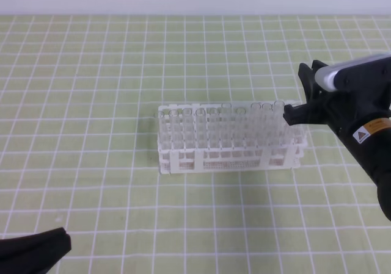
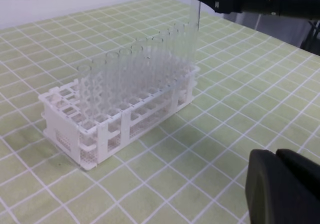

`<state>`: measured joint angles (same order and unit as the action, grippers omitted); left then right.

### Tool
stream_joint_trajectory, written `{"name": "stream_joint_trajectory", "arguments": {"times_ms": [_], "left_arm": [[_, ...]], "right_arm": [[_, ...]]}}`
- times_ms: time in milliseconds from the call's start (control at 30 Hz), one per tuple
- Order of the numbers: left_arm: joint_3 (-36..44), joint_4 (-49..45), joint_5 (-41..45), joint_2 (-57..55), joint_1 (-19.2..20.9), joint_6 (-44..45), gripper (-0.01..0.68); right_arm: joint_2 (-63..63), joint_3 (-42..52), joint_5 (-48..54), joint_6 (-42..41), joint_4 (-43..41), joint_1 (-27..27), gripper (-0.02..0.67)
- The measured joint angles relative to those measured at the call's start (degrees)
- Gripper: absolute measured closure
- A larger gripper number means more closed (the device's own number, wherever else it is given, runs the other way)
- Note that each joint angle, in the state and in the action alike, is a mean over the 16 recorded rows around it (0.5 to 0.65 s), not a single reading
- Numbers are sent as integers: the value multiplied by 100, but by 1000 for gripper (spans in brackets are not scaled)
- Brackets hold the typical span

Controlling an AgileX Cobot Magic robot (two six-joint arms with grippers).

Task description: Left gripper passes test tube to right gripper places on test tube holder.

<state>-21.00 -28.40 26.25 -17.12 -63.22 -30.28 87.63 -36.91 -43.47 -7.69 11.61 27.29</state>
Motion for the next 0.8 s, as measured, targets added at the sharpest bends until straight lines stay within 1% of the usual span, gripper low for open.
{"name": "stream_joint_trajectory", "arguments": {"times_ms": [533,633,800], "left_arm": [[0,4,-9,-4,0,-1,675],[0,0,-13,-7,1,-2,675],[0,-4,-13,-11,1,-2,675]], "right_arm": [[2,22,28,92,35,0,541],[2,22,30,145,36,0,520],[2,22,41,233,37,0,461]]}}
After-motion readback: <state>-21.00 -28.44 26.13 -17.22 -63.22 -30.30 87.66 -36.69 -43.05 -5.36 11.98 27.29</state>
